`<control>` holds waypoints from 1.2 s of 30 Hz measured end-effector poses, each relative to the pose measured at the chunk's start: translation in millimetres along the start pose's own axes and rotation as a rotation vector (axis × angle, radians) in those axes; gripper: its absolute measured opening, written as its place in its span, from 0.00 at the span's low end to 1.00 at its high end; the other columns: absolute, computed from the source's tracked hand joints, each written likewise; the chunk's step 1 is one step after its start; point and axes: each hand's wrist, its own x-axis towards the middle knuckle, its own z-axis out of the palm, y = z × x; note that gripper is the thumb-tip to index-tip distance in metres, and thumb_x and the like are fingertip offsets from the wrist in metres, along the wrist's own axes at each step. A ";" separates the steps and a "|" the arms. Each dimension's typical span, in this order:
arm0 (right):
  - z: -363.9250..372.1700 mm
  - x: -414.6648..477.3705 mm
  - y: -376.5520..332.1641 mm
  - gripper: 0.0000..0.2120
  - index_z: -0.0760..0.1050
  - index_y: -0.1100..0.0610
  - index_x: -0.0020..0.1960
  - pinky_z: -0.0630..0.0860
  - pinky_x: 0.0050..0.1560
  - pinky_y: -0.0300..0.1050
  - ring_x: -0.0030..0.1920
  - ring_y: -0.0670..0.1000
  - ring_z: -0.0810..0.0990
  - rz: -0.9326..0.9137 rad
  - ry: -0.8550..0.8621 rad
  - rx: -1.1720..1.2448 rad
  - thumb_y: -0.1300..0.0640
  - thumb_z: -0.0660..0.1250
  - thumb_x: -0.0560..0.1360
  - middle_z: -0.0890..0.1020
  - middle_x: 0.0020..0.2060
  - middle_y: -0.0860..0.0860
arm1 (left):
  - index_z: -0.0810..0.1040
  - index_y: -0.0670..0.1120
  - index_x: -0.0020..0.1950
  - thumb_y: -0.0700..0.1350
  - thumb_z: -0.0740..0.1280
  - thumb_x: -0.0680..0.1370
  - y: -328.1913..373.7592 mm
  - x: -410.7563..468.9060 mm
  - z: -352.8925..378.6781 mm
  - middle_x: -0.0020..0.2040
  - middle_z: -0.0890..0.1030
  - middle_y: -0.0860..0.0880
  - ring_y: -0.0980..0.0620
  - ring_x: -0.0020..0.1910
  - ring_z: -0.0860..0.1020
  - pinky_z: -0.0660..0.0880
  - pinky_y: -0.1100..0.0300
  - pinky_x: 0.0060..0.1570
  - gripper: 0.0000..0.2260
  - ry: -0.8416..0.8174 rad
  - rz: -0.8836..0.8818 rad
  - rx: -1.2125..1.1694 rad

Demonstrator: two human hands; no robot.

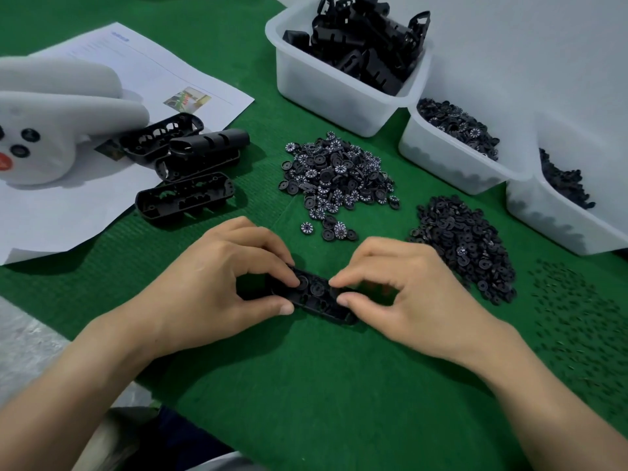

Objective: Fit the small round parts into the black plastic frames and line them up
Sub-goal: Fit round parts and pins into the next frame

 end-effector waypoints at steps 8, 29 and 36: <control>5.3 -5.3 -3.9 0.03 0.83 0.55 0.43 0.76 0.29 0.47 0.32 0.52 0.76 -0.131 0.048 -0.254 0.58 0.72 0.70 0.78 0.33 0.50 | 0.83 0.52 0.44 0.55 0.71 0.67 1.2 1.6 0.0 0.47 0.79 0.57 0.53 0.47 0.76 0.72 0.56 0.48 0.10 0.004 0.019 0.007; 16.9 38.5 7.7 0.05 0.81 0.54 0.45 0.75 0.44 0.53 0.42 0.53 0.78 0.079 0.081 -0.121 0.58 0.71 0.70 0.79 0.41 0.50 | 0.83 0.52 0.44 0.55 0.71 0.67 -0.1 0.6 -0.9 0.48 0.79 0.56 0.53 0.48 0.76 0.73 0.55 0.48 0.11 -0.001 0.011 -0.005; 18.6 42.9 5.5 0.06 0.81 0.52 0.48 0.75 0.45 0.52 0.41 0.51 0.76 0.104 0.050 -0.110 0.55 0.70 0.71 0.78 0.40 0.49 | 0.83 0.52 0.45 0.54 0.71 0.66 1.3 0.6 -0.3 0.48 0.80 0.56 0.51 0.48 0.76 0.74 0.52 0.48 0.11 0.003 0.010 0.003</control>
